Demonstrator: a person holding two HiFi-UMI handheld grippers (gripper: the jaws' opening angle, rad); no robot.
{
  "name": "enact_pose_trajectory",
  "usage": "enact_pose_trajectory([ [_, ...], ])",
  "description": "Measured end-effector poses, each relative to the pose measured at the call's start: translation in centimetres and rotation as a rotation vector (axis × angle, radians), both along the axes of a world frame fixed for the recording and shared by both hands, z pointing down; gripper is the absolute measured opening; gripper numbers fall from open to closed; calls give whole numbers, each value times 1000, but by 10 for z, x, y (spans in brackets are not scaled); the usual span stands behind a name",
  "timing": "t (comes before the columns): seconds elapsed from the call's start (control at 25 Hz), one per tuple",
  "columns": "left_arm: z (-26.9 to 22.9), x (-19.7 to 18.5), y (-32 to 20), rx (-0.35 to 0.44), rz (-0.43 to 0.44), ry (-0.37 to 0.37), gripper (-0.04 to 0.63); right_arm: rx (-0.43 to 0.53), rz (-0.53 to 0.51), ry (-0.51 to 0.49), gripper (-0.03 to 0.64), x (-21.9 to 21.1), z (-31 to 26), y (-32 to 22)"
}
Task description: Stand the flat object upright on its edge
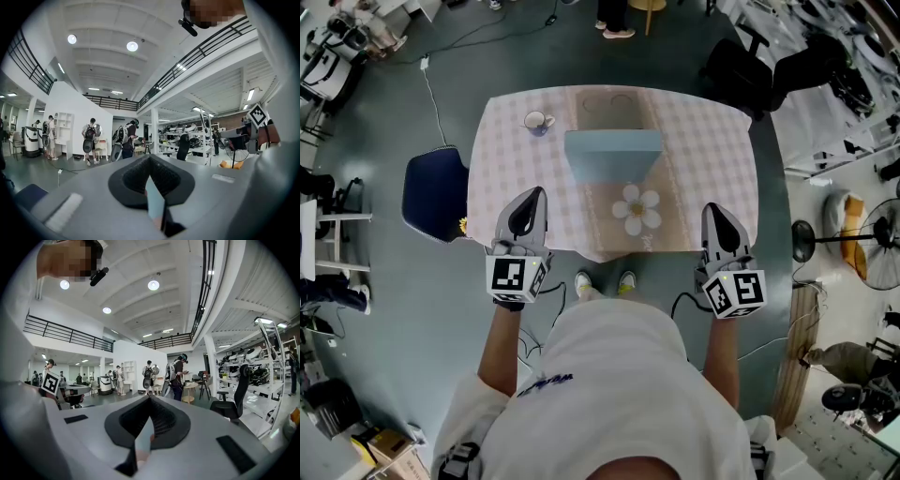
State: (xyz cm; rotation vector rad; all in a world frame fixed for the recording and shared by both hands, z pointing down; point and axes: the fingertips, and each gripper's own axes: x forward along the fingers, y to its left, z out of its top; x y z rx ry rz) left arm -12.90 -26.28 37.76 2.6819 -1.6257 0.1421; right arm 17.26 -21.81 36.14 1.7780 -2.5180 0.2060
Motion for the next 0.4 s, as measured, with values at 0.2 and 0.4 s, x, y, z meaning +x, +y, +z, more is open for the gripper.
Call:
enact_pose_trajectory([
  [0.2, 2, 0, 0, -1, 2, 3, 2, -2, 6, -1, 2, 1, 1, 0],
  [0.4, 2, 2, 2, -5, 13, 2, 2, -2, 8, -1, 3, -1, 0, 0],
])
